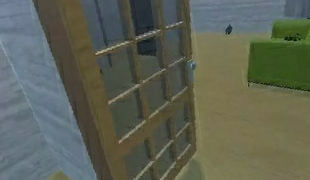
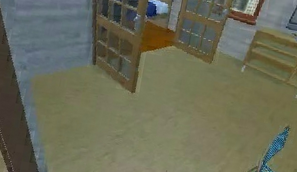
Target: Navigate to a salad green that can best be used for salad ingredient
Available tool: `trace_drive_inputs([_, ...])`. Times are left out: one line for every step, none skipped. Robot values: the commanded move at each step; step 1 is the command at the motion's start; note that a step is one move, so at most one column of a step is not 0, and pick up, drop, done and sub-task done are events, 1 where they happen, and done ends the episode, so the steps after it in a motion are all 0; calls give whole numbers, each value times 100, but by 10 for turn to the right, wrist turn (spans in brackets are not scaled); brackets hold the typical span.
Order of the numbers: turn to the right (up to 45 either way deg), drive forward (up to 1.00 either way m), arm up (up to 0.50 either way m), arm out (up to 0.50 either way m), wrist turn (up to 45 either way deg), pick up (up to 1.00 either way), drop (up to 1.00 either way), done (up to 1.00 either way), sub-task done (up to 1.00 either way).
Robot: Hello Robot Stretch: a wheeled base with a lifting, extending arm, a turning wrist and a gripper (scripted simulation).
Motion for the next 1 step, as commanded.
trace_drive_inputs([0, 35, 0, 0, 0, 0, 0, 0, 0])
